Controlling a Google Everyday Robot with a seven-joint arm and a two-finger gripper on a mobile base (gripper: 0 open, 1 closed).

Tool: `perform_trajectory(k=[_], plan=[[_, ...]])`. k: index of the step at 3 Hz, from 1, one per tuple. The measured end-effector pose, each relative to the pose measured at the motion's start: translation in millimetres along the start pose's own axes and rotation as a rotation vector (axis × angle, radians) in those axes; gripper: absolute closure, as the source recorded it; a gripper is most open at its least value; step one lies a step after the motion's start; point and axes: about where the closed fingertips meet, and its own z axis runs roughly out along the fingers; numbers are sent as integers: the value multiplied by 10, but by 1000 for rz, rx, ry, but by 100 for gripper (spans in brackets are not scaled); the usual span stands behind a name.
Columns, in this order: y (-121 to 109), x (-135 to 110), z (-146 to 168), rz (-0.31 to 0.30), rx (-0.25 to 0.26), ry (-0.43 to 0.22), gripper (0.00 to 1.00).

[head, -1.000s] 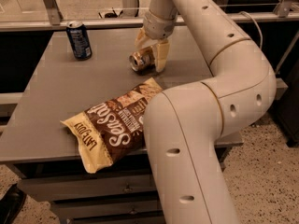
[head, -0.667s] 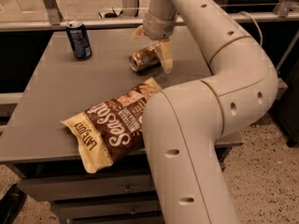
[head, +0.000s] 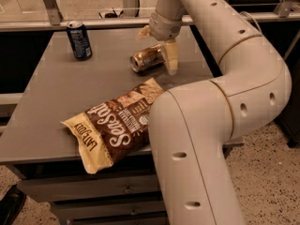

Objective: Knock orange can over

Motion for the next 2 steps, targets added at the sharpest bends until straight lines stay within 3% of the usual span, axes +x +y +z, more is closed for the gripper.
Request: perform_trajectory(k=[2], plan=[[172, 706, -562, 467, 369, -311, 0]])
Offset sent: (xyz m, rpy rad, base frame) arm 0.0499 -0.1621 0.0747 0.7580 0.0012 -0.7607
